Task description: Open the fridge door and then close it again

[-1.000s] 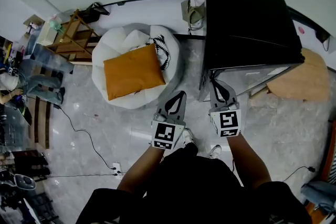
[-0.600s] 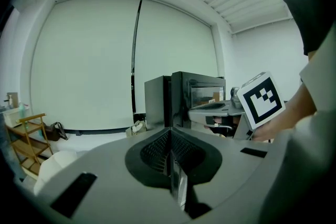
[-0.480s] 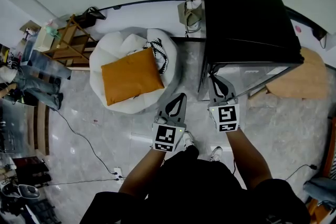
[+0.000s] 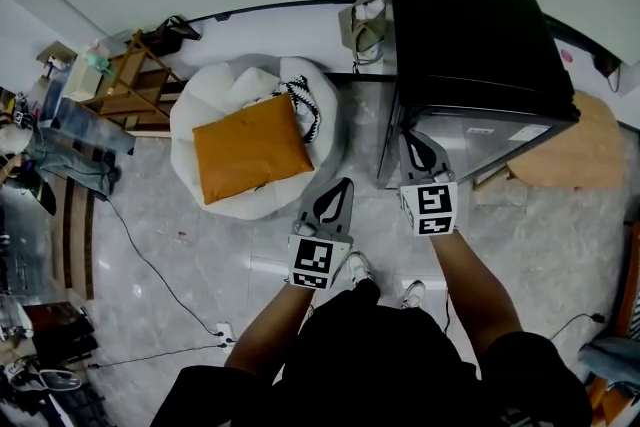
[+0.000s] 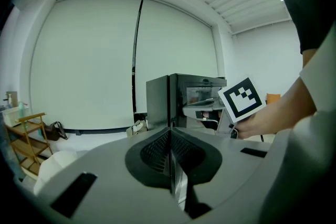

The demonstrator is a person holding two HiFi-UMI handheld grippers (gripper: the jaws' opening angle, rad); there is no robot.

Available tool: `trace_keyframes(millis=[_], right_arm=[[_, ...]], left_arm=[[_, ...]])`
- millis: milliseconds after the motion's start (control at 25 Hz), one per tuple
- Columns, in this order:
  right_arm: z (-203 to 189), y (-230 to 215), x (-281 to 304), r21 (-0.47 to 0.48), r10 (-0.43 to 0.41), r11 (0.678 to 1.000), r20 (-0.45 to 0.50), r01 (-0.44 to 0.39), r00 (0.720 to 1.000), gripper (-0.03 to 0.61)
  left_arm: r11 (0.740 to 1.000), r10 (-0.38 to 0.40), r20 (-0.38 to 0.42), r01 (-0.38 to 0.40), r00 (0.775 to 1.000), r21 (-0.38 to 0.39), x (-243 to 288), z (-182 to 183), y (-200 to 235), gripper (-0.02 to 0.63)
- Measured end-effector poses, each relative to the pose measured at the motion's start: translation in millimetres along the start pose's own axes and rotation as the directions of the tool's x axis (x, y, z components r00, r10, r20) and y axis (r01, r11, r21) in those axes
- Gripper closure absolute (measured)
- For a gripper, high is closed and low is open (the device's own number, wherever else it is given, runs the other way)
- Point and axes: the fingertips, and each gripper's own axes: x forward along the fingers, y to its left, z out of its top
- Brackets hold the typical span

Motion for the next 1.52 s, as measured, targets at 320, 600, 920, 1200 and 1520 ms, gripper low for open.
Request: trace_keyframes(millis=[320,600,920,1200,1520], right_arm=[[1,-3,7,0.004,-0.056,0.998,-0.005,0.056,0.998,0.560],[1,-3,8,-0.020,-0.068,0.998,-0.015,0.068,0.998,0.560],[6,2,-6,0.026,-0.071,0.997,0.028,0.070,0.997,0.560],[24,12,-73,0.067,-0.055,0.997,0.076,0.050,0.996,0.560],[5,0,-173,0.094,-0.071,0.993,0.020,0.069,0.997,0.560]], left_arm=[[1.000,0.000,0.000,0.000,1.000,-0.011,-8,-3,5,0.592],[1.000,-0.005,0.003,0.005,1.000,-0.007,-13,-2,7,0.592],[1.000,-0.023,0.025,0.023,0.999,-0.006,-19,5,7,0.592],[0.998,-0.057,0.058,0.059,0.997,-0.031,-22,12,-6,0.592],[0.994,-0.107,0.075,0.108,0.991,-0.019,-19,18,-57,0.592]])
